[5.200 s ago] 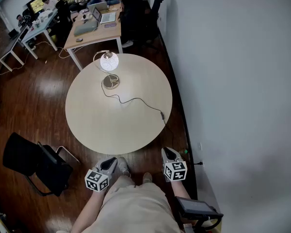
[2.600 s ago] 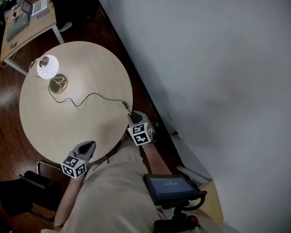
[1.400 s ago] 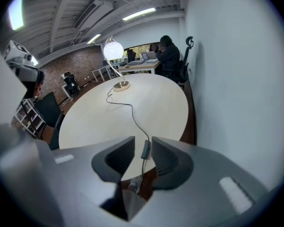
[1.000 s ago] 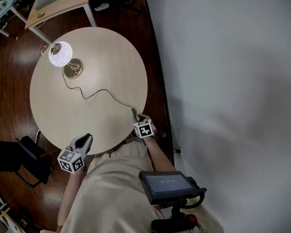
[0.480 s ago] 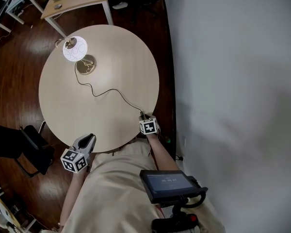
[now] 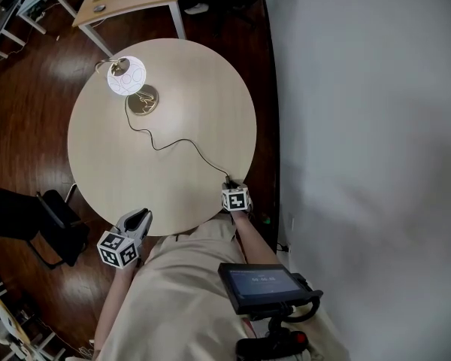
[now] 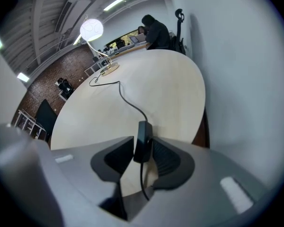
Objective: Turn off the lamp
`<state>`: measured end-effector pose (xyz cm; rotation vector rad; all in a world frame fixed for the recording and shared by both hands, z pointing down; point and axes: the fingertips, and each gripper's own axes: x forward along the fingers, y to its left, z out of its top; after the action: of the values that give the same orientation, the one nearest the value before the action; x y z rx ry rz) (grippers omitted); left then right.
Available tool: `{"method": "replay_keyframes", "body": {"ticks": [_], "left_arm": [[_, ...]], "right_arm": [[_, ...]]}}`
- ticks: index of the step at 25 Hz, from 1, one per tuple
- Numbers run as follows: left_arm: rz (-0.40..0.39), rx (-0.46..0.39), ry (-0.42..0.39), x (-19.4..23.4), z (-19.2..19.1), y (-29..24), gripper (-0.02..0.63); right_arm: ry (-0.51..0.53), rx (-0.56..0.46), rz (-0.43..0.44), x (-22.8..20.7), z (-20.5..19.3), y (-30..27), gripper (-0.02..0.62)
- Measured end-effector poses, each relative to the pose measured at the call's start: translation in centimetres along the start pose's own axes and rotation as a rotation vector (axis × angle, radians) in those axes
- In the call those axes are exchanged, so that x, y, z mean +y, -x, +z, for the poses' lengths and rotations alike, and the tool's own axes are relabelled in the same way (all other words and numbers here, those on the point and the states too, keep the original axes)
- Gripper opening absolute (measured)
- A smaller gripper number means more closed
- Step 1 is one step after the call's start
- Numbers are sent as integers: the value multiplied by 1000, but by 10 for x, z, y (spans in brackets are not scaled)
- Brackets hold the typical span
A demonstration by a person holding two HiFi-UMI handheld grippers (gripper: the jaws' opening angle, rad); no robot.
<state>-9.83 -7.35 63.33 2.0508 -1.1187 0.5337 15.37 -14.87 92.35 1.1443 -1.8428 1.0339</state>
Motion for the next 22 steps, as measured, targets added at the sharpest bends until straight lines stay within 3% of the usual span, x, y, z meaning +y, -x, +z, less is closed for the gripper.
{"method": "replay_keyframes", "body": {"ticks": [9,17,22], "left_arm": [[20,13,11,4,-5,-1,29],[29,24,10,7,-7,-2,29],[19,39,0,4,-7,-8,29]], "right_arm": [[56,-19,-32,4,14,0,126],[3,17,-103,6,25,0,104],[58,43,-156,3,23,-7,95]]}}
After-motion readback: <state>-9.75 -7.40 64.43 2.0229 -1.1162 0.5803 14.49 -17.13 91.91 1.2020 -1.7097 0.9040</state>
